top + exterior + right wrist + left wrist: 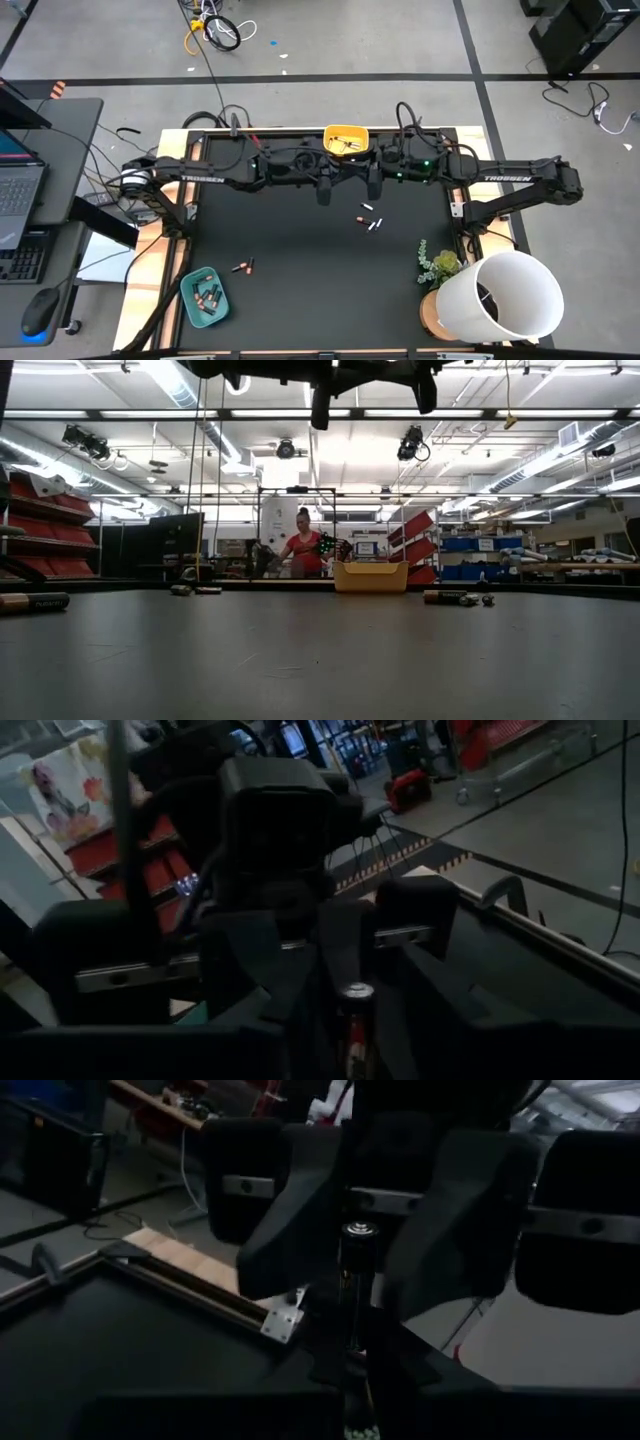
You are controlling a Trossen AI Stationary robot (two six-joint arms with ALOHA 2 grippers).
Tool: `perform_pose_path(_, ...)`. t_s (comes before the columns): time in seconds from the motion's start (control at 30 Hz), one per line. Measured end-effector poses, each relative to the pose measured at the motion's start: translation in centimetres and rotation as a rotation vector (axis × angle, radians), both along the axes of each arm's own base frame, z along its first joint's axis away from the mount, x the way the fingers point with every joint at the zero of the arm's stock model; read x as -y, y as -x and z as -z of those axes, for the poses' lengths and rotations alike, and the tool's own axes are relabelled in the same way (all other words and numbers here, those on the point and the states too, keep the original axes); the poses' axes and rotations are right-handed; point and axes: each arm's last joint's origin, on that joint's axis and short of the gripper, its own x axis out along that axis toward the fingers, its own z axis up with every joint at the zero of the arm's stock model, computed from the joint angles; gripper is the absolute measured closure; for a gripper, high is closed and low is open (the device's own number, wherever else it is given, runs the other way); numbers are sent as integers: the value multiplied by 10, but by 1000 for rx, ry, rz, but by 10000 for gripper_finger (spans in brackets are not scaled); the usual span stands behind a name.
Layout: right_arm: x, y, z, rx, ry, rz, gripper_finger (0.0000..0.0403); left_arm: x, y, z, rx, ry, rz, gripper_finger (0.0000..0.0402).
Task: Sort batteries
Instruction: Put the silver battery into the yellow bin
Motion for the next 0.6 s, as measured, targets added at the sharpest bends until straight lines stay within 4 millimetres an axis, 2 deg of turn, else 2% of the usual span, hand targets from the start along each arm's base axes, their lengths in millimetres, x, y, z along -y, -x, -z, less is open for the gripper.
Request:
perform_pose_path(0.1, -2, 0, 1, -8, -7, 0, 312, 2, -1, 0, 13, -1, -15, 370)
perform_pose_path(0.23, -4, 0, 1, -16, 12, -7, 380, 2, -2, 1, 18, -1, -24, 370)
perform_pose_path(0.5, -4, 0, 1, -15, 28, -3, 384, 2, -2, 0, 27, -1, -35, 368)
perform_pose_path(0.6, -4, 0, 1, -14, 28, -2, 384, 2, -2, 0, 28, 14, -47, 339)
